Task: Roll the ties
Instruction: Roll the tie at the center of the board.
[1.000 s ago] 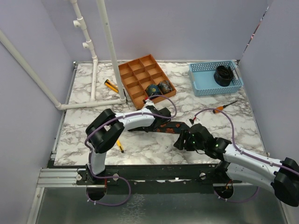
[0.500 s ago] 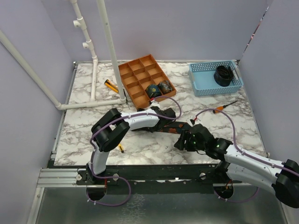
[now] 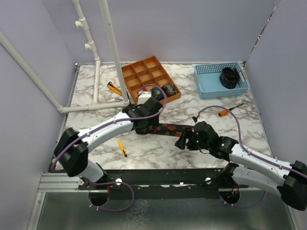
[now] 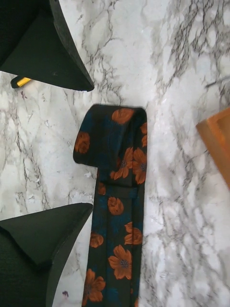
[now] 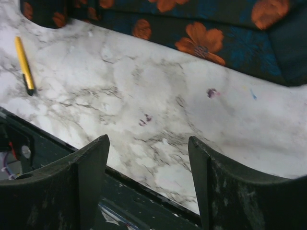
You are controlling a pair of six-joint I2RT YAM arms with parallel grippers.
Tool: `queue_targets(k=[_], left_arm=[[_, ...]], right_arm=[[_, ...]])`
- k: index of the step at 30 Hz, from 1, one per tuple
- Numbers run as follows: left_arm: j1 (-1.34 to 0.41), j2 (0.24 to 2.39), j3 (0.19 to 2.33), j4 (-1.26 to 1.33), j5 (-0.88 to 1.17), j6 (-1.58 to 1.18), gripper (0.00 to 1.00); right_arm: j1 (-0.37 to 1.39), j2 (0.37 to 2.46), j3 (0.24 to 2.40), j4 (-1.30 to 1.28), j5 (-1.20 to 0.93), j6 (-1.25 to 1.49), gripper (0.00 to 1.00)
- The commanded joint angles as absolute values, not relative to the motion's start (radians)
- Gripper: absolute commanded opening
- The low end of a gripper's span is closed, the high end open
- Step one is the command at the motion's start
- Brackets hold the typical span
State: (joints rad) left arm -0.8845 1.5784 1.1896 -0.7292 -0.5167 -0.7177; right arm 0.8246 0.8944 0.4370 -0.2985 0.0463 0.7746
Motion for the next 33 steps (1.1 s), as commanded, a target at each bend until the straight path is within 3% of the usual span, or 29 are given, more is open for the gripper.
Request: queue_targets(k=[1,6,14,21,33], left_arm=[[-0.699,1.318,1.029,-0.540,-0.314,-0.662,0.99],[-0.418,1.105,0.810,-0.298,-0.033,-0.548,0.99],[-0.203,1.133,0.687,-0.156,0.294,-0.521,0.99],[-0.175,1.121,0.641,-0.132,0.255,-0.525,0.99],[-0.174,1.157,0.601,-0.091,0.300,-0.527,0.98]], right_arm=[[0.826,1.026,0.562,-0.222,-0.036,0.742,0.72],[0.847,1.274,0.752,-0.142,-0.067,0.766,0.71],[0.855,1.617,1.021,-0.133,-0.068,0.755,0.67],[0.855,1.782,1.176,-0.177,-0.065,0.717,0.65],[0.855,1.866,1.198,-0.227,-0.034,0.708,0.59]])
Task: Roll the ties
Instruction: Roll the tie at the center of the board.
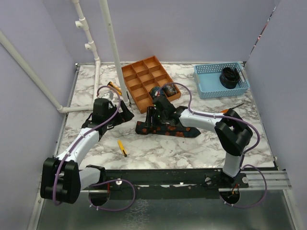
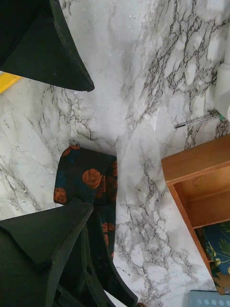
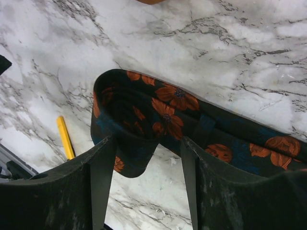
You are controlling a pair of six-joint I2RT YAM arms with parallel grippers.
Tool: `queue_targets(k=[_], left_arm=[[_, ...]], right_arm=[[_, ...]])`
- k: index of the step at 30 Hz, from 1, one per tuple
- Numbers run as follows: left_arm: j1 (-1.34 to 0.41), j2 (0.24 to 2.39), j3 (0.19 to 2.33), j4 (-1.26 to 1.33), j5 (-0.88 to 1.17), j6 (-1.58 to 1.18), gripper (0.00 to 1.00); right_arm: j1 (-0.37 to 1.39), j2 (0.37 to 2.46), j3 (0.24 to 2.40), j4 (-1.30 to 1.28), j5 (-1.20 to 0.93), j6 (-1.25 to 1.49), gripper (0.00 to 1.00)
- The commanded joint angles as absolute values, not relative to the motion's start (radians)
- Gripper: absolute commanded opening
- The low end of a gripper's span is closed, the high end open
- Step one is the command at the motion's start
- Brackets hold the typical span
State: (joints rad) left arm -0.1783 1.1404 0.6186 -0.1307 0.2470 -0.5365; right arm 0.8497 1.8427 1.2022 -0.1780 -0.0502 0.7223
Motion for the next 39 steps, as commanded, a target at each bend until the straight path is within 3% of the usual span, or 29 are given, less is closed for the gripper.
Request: queue_targets(k=[1,11,28,33,39], left_arm=[[-0.173,1.161,0.600,-0.087,0.307,-0.528,0.98],[-0.177,1.207,0.594,-0.063,0.405,-0.517,0.96],[-0.317,1.406,0.657,-0.067,0.520,-0.435,0.96],[-0.320,1.477,0.695,-0.083,0.540,-0.420,0.86],[-0.346,1.542,0.721,-0.082,0.563,-0.417,0.64]], right_arm=[[0.855,1.862,1.188,-0.226,-0.024,0.707,0.58],[0.832,1.834,1.101,-0.203,0.016,0.706,0.52],[0.809,1.818,1.005,-0.102,-0.032,0.680,0.51],[0.810,1.809,0.997,-0.089,-0.046,0.669,0.50],[0.810,1.790,0.998,-0.085,-0.067,0.656,0.51]])
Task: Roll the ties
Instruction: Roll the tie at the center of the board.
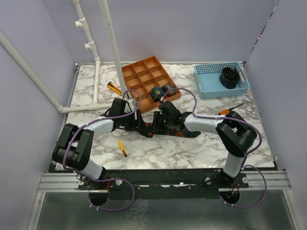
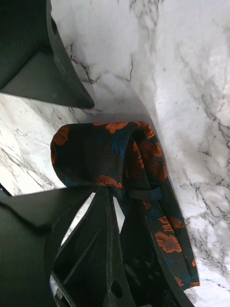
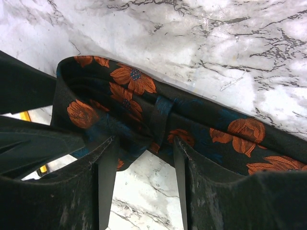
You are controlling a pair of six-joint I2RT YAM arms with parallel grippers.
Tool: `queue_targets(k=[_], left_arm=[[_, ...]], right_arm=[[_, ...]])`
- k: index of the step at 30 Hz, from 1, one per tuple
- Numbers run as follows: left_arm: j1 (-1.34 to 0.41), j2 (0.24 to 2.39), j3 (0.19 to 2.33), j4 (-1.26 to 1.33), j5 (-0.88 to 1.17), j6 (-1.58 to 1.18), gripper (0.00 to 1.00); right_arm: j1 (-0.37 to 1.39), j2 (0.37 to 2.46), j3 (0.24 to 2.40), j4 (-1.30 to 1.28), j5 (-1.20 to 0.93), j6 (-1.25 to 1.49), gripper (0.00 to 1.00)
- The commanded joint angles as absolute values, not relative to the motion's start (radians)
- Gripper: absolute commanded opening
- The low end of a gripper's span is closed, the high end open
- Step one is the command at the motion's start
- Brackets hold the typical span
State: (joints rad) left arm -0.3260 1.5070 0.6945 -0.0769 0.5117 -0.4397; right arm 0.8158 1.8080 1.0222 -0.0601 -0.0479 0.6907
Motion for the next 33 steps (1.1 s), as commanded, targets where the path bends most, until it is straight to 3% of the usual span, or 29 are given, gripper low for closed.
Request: queue_targets(k=[1,7,16,25,28,33], left_arm=[[-0.351,1.553,0.723,-0.079,0.569,-0.417,0.62],[-0.365,1.571,0.718,-0.078,0.544,-0.429,0.67],[-0.364,1.502,0.709,-0.078,0.481,-0.478,0.76],[-0.355,1.400,0.664,-0.082,0.416,-0.527,0.79],[-0.353,1.352,0.644,-0.083,0.350,-0.554,0.79],[-0.339,1.183,0.612,-0.109,0.176,-0.609,0.82]], right_arm=[[0.809,1.787,0.998,-0.086,-0.069,0.656,0.51],[0.809,1.755,0.992,-0.090,-0.060,0.662,0.54],[0.811,1.549,0.934,-0.162,-0.032,0.615,0.60],[0.844,1.453,0.686,-0.107,-0.075,0.674,0.38],[0.864,1.431,0.634,-0.047,-0.087,0.703,0.34],[0.972,1.499,0.723,-0.051,-0.027,0.704,0.33]])
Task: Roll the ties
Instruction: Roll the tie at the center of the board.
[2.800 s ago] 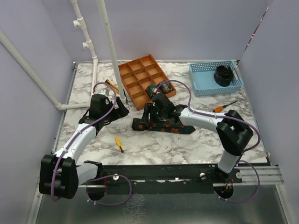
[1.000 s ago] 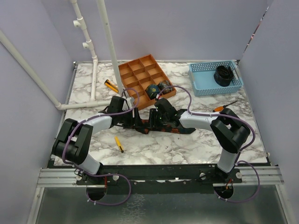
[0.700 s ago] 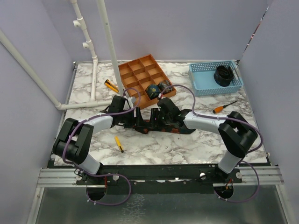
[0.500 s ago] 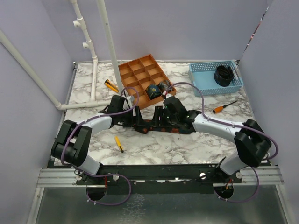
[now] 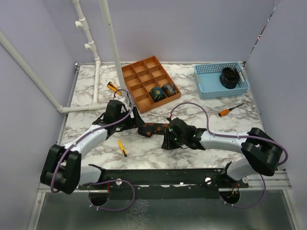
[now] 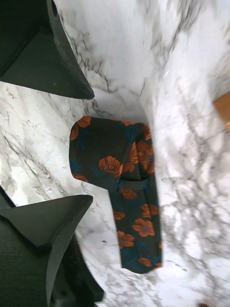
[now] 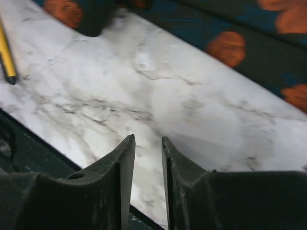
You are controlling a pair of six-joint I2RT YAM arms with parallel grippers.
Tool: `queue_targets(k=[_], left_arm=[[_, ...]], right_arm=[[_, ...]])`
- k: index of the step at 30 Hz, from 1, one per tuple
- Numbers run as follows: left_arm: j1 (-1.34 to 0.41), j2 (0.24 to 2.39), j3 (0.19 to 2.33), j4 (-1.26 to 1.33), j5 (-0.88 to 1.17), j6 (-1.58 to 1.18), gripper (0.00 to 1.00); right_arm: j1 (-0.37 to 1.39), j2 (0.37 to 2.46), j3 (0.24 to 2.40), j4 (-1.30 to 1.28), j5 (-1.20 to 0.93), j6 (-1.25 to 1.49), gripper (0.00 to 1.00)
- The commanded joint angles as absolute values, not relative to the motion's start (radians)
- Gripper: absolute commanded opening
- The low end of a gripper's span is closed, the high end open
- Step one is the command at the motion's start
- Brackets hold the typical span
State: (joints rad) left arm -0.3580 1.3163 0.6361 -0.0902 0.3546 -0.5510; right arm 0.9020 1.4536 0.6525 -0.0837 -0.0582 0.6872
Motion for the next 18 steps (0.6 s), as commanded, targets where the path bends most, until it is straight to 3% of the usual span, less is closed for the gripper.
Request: queue_targets(k=[1,9,18], left_arm=[[-0.336,1.145,0.610,-0.125,0.138,-0.621,0.82],[-0.328,0.873,0.570,-0.283,-0.152,-0.718,0.83],[-0.326,0.762,0.525,-0.320,-0.193,-0.702,0.85]], right_arm=[[0.988,1.524,0.743,-0.046,-0.022,0.707,0.32],[1.086,1.722,0.926,-0.025,0.163,0.763,0.27],[1.086,1.869,1.035,-0.052,0.279,0.836,0.26]])
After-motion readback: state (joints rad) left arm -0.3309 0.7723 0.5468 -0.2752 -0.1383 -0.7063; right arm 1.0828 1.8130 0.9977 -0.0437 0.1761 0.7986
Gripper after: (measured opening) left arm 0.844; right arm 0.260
